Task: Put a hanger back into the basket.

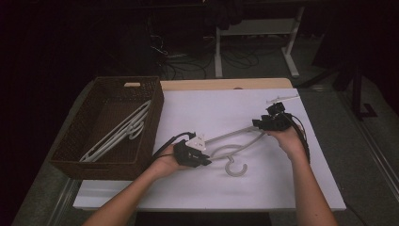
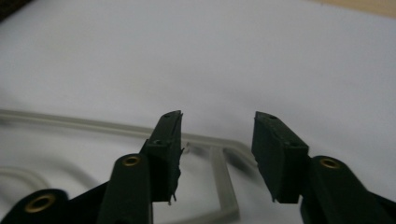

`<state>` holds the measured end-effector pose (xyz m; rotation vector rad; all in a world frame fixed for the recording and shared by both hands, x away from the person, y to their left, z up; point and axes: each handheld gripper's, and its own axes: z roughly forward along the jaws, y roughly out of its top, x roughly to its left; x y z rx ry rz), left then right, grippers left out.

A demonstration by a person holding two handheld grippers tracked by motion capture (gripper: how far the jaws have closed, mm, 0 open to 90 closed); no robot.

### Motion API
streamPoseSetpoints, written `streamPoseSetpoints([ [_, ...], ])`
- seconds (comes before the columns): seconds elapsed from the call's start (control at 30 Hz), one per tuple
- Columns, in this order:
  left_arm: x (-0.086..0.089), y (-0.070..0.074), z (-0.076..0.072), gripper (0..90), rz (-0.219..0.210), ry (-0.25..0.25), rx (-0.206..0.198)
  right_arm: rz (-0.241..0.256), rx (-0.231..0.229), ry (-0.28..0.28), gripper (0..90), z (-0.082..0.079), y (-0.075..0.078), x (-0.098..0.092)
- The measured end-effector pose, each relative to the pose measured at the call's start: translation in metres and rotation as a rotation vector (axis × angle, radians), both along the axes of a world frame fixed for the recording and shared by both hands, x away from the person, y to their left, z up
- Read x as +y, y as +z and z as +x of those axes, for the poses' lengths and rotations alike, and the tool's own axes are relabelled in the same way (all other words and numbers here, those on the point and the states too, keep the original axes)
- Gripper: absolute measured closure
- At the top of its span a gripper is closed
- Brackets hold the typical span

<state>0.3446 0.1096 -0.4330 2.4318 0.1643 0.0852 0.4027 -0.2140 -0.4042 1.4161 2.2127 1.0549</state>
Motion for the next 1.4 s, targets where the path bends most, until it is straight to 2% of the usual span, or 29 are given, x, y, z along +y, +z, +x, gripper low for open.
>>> streamPoseSetpoints([
  [0.13,0.006,0.006,0.003,81.7,-0.024,0.044,0.011,0.017,-0.033,0.024,46.2,-0.010,0.014,-0.005],
  [0.23,0.011,0.012,0.007,81.7,-0.045,0.097,0.029,0.036,-0.044,0.045,42.0,-0.018,0.019,-0.008],
  [0.47,0.015,0.031,0.015,81.7,-0.055,0.186,0.044,0.042,-0.075,0.087,33.5,-0.041,0.021,-0.011],
  [0.57,0.017,0.044,0.020,81.7,-0.071,0.215,0.049,0.052,-0.081,0.101,30.1,-0.052,0.018,-0.012],
  [0.87,0.026,0.101,0.024,81.7,-0.099,0.265,0.014,0.052,-0.082,0.145,18.5,-0.075,0.001,-0.002],
  [1.03,0.044,0.132,0.024,81.7,-0.116,0.276,-0.009,0.062,-0.083,0.162,14.2,-0.084,-0.007,0.001],
  [1.17,0.065,0.154,0.025,81.7,-0.106,0.291,-0.033,0.052,-0.084,0.180,12.0,-0.091,-0.012,0.004],
  [1.3,0.090,0.169,0.025,81.7,-0.103,0.314,-0.062,0.052,-0.087,0.196,10.5,-0.096,-0.015,0.007],
  [1.4,0.113,0.174,0.026,81.7,-0.109,0.334,-0.073,0.042,-0.089,0.196,10.4,-0.095,-0.016,0.008],
])
